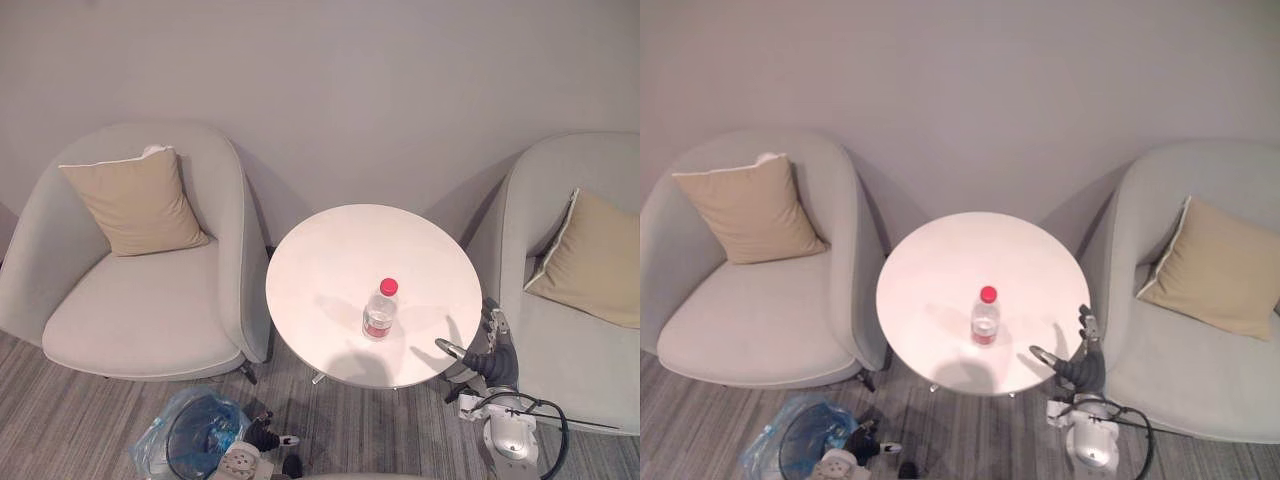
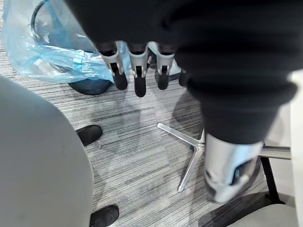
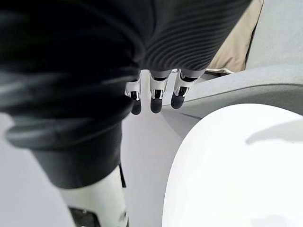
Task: Gather rubbish on tea table into small bin, then transfer packed bag to large trash can.
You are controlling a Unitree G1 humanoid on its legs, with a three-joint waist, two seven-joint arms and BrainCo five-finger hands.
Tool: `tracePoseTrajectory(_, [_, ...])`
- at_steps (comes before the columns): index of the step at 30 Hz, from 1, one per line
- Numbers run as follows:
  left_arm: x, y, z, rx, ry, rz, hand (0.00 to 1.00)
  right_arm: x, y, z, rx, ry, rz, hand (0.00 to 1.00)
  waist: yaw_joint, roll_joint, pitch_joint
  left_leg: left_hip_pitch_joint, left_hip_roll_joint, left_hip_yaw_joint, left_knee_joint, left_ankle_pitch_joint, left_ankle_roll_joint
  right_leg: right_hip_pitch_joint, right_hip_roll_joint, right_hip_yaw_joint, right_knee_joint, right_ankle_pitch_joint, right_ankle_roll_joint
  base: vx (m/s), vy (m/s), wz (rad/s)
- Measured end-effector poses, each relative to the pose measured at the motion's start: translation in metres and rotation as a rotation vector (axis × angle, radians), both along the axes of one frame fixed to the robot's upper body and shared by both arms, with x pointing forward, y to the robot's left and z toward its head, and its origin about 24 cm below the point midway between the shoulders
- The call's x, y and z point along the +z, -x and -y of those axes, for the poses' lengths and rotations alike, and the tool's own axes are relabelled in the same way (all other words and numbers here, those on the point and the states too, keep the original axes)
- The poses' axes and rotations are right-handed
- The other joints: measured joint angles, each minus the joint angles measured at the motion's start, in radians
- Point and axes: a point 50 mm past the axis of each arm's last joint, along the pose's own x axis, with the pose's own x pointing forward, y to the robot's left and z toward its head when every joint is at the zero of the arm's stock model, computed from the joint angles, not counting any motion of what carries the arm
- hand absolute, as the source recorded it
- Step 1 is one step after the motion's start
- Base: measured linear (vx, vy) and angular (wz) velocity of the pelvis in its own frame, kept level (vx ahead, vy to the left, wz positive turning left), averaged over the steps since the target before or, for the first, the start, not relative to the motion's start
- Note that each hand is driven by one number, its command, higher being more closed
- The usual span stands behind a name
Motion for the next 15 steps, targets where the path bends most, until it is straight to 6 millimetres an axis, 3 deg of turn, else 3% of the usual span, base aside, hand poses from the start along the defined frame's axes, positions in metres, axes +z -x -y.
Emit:
tracePoseTrajectory(3, [0.001,0.0,0.0,0.0,0.003,0.009,0.0,-0.001,-0.002,-0.001,0.011,-0.003,-0.005,0.0,0.002,0.0,0.0,0.0,0.0,0.0,0.0,-0.001,0.0,0.0,0.0,0.001,-0.001,0.0,0.0,0.0,0.0,0.0])
tracePoseTrajectory(15, [0.002,-0.002,-0.001,0.009,0.02,0.022,0.0,-0.042,-0.018,-0.01,0.091,-0.035,-0.189,0.0,0.02,-0.003,0.004,-0.027,-0.002,-0.027,0.004,0.0,0.0,-0.009,0.0,-0.025,0.001,0.0,0.0,0.0,-0.002,0.06])
